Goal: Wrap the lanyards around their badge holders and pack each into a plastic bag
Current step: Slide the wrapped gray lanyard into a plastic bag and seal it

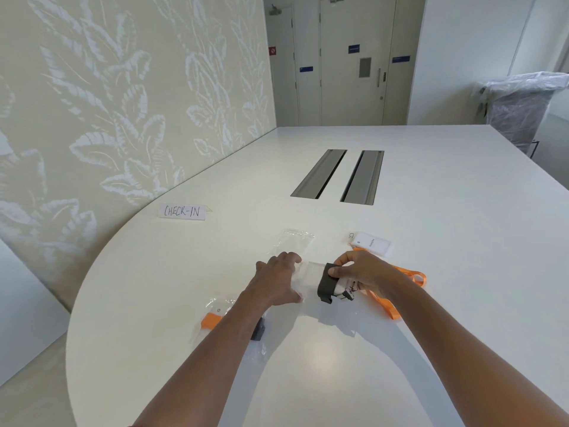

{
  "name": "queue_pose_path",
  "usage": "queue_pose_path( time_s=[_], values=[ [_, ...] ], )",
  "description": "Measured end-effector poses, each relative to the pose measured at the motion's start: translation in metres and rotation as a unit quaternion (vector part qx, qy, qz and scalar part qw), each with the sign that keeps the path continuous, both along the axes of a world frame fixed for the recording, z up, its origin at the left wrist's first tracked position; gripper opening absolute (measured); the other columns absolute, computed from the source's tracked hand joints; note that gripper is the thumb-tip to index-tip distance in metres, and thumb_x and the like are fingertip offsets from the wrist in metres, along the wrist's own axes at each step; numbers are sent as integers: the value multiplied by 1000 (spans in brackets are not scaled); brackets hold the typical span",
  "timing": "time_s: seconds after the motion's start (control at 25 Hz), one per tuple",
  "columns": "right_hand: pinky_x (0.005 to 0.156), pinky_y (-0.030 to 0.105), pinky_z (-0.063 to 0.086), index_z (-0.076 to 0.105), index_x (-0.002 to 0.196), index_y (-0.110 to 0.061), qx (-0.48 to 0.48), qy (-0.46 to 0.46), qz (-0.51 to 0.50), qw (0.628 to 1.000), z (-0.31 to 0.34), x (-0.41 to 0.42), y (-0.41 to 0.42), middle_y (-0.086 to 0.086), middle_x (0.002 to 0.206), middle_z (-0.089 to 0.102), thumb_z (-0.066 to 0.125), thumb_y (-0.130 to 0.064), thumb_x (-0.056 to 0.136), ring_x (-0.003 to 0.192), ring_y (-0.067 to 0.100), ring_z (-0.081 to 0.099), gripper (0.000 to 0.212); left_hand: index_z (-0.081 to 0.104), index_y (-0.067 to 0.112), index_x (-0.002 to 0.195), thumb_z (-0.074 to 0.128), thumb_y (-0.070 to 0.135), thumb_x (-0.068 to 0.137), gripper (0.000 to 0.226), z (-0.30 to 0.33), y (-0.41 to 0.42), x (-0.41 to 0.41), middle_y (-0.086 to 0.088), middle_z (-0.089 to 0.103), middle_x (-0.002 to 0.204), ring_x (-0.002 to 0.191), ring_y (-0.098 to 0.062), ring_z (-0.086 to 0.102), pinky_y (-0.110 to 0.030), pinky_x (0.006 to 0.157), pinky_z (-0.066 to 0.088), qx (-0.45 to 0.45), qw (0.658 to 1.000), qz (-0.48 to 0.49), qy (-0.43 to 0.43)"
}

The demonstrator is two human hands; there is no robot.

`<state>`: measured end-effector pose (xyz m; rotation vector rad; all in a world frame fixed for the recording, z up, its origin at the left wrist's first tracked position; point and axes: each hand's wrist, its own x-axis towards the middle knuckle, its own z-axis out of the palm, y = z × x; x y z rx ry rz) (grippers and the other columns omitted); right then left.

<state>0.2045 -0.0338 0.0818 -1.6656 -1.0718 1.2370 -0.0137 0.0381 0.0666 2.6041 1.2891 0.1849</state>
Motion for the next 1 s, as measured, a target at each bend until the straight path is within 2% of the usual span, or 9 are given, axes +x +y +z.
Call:
queue_pose_path(
  time_s=[0.12,0.28,0.4,0.48,0.56,0.68,0.76,0.88,1.0],
  values=[
    [62,33,49,62,90,-8,28,40,-39,998,1,-2,2,17,85,64,77,-8,86,73,27,59,15,38,24,143,81,39,71,85,-2,3,-3,6,51,124,120,-18,50,-42,102,35,-12,1000,7,-19],
    [51,29,53,61,94,-5,50,169,-36,984,3,-4,3,17,82,65,69,-9,92,62,24,64,9,41,24,139,82,40,69,83,-5,4,-4,11,46,115,116,-14,52,-37,97,31,-42,998,13,-46],
    [50,32,54,60,101,-5,65,178,-58,980,2,-5,6,19,84,66,69,-9,92,64,29,64,13,43,27,137,84,40,68,81,-6,4,-4,12,51,121,116,-10,54,-35,99,29,-68,995,19,-75],
    [58,36,58,60,103,-8,71,161,-95,980,-1,-3,9,18,88,67,70,-11,92,68,29,66,15,46,29,135,84,40,69,78,-5,4,-6,12,54,115,107,-7,56,-34,99,31,-78,993,23,-86],
    [69,42,60,61,103,-9,74,157,-122,977,-5,0,11,18,93,68,70,-13,93,74,30,66,14,49,31,131,85,40,69,73,-2,5,-10,13,55,105,97,-7,56,-34,96,39,-104,989,13,-100],
    [80,50,58,63,105,-7,62,165,-150,973,-9,6,12,19,97,67,72,-12,91,81,33,65,18,53,32,125,88,39,69,66,7,2,-16,13,64,110,105,-15,61,-27,91,49,-204,970,-39,-130],
    [76,48,58,63,106,-5,50,175,-150,972,-11,5,11,20,98,67,73,-10,89,82,33,65,20,57,32,121,88,39,69,62,13,-4,-13,12,67,113,106,-15,63,-31,95,50,-272,945,-65,-170],
    [64,44,58,61,99,-7,26,186,-139,972,-11,-1,10,20,92,67,72,-9,90,75,32,66,15,59,26,123,89,30,73,58,17,-11,-5,-6,68,119,101,-13,61,-36,95,50,-321,915,-78,-233],
    [58,44,58,59,90,-8,15,191,-122,974,-11,-3,10,17,82,67,69,-8,92,69,30,65,10,59,20,125,88,26,73,60,17,-15,-1,3,69,110,97,-7,64,-29,90,51,-348,897,-78,-261]
  ],
)
